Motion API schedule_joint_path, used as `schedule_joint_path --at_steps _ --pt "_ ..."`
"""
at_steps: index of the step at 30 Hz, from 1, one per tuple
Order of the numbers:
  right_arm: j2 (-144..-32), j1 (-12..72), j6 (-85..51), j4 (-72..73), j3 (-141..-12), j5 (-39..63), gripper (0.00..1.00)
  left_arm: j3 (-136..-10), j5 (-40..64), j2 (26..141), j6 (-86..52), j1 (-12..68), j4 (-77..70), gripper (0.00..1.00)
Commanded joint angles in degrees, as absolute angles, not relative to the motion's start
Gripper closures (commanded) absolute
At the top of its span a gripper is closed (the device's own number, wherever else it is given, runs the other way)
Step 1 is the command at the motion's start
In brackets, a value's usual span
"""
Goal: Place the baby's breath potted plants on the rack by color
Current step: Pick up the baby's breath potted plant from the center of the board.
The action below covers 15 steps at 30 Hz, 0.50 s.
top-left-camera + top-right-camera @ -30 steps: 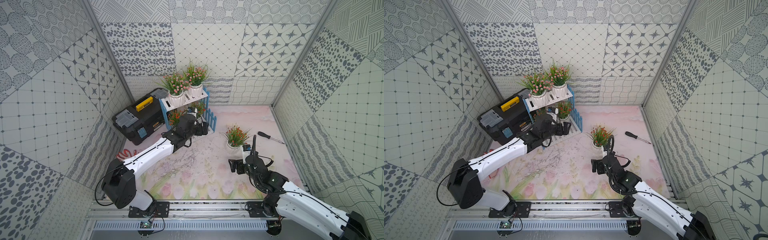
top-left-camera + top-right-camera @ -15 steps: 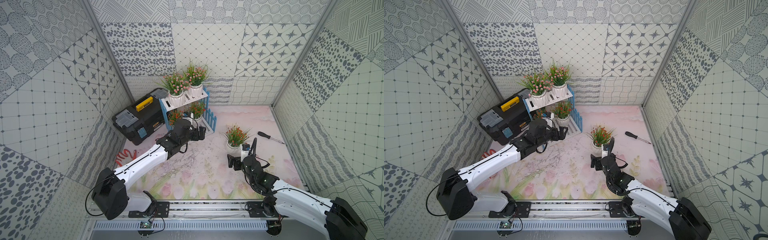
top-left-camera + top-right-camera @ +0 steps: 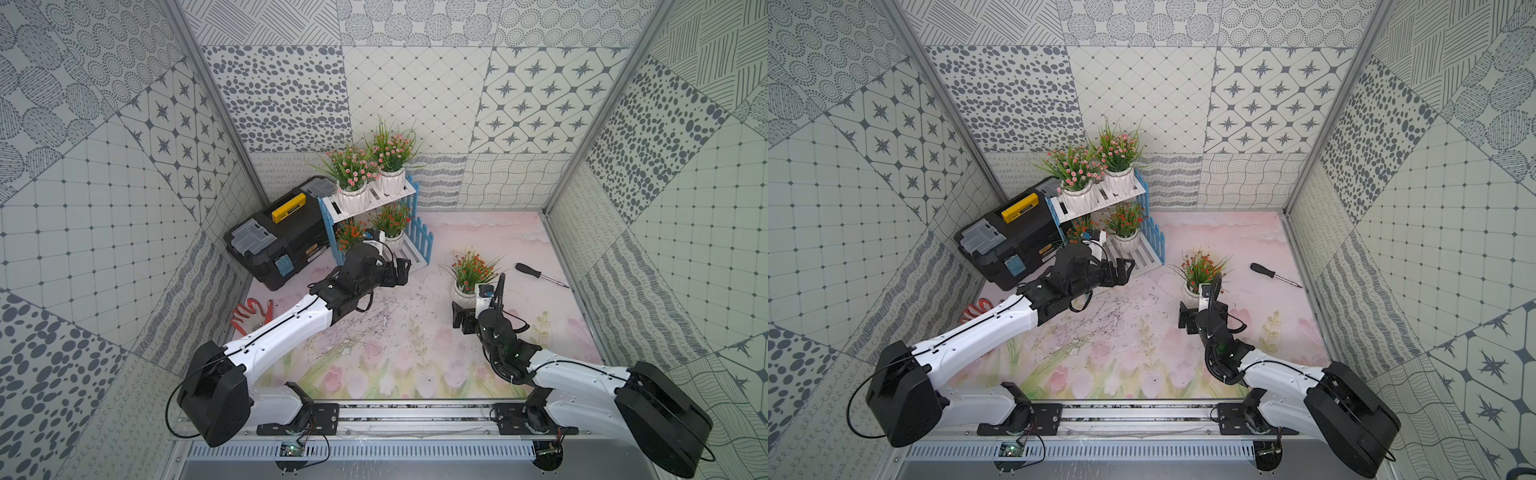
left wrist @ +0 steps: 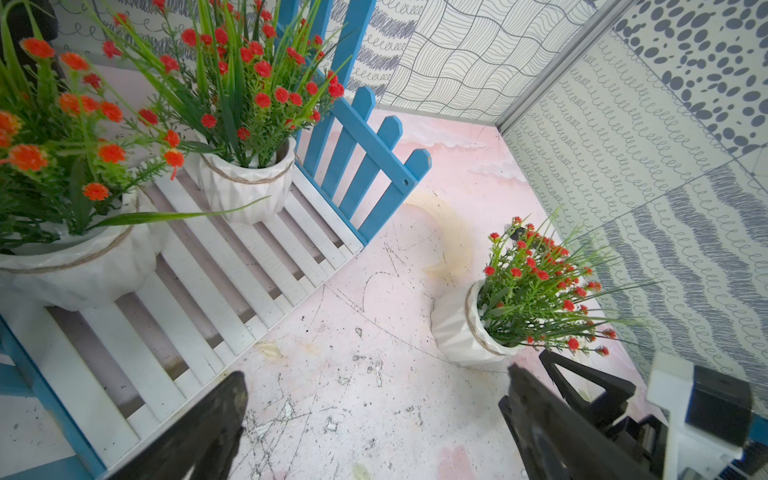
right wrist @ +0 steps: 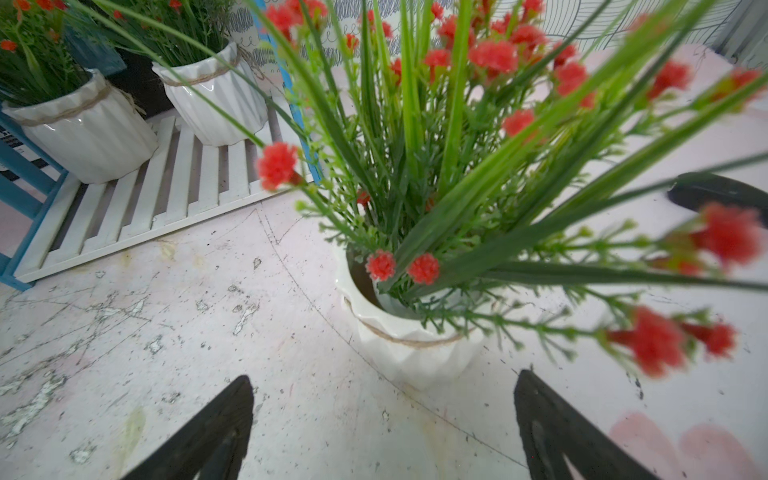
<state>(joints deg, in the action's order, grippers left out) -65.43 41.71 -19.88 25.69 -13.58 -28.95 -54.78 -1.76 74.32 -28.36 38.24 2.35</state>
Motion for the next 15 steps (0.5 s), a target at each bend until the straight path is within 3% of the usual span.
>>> schedule_joint_path --at_steps 1,15 --pt "-68.4 41.5 -18.4 34.5 -14.8 -30.7 0.02 -53.9 1.1 72.9 -27.3 38.4 -0.9 0.02" --pt "-78.6 35.7 -19.0 41.4 -17.4 -27.2 0.02 -48.4 2.2 70.0 -27.9 38.4 -7.2 0.02"
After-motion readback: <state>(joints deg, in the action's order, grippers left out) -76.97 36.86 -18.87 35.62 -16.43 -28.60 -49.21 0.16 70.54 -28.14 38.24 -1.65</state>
